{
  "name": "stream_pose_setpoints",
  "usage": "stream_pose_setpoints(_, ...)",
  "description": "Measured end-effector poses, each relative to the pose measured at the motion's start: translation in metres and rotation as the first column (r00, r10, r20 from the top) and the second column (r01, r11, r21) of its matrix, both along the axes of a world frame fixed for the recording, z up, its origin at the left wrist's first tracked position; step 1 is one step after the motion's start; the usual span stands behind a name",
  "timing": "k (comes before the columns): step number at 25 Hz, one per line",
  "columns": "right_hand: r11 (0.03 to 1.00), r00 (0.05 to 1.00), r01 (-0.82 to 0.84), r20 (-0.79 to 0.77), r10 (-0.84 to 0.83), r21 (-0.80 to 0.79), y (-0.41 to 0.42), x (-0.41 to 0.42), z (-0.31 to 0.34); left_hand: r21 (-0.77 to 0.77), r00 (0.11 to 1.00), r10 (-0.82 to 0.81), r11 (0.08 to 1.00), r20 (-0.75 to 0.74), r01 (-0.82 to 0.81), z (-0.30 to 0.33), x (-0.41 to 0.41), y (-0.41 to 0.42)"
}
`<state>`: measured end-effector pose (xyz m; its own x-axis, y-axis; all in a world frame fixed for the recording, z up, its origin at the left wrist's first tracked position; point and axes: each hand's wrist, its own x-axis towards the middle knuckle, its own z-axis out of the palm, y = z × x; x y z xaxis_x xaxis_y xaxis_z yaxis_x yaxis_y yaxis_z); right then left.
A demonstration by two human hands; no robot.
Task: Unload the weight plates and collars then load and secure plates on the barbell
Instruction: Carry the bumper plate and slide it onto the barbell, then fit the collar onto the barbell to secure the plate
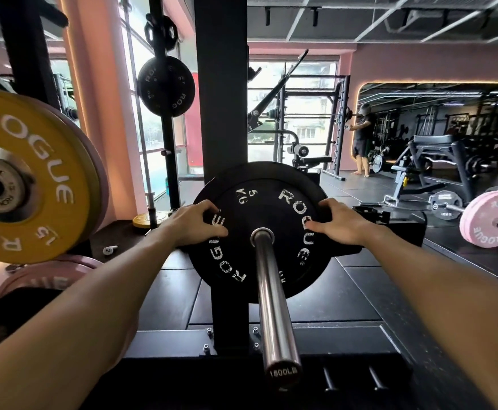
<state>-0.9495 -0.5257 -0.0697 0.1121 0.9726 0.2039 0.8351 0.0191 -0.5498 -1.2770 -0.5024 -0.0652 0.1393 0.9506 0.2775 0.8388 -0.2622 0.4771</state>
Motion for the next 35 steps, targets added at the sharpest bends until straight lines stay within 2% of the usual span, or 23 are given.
stream_pose_setpoints(4, 1.0, 1.0, -0.022, 0.017, 0.022, -0.004, -0.044, -0.007, 0.002, 0.004, 0.999, -0.004, 1.0, 0.054, 0.004, -0.003, -0.004, -0.041)
stream_pose_setpoints(10, 0.998, 0.998, -0.056, 0.043, 0.056, 0.003, -0.112, -0.011, -0.006, -0.014, 0.998, -0.013, 1.0, 0.055, 0.013, -0.016, 0.002, -0.112)
stream_pose_setpoints(17, 0.998, 0.997, -0.057, 0.044, 0.059, -0.039, -0.136, -0.006, -0.047, -0.061, 0.991, -0.03, 0.997, 0.129, 0.038, -0.055, -0.004, -0.145)
stream_pose_setpoints(20, 0.998, 0.996, -0.045, 0.072, 0.048, -0.054, -0.135, -0.004, -0.062, -0.076, 0.995, -0.016, 0.997, 0.103, 0.024, -0.067, -0.008, -0.144)
stream_pose_setpoints(28, 0.999, 0.997, -0.001, 0.079, 0.005, -0.053, -0.128, 0.009, -0.063, -0.074, 0.985, -0.062, 0.995, 0.159, 0.074, -0.057, -0.001, -0.134)
stream_pose_setpoints(35, 0.991, 0.992, 0.111, 0.066, -0.106, -0.081, -0.087, 0.054, -0.03, -0.028, 0.969, -0.198, 0.979, 0.15, 0.204, -0.031, 0.055, -0.054)
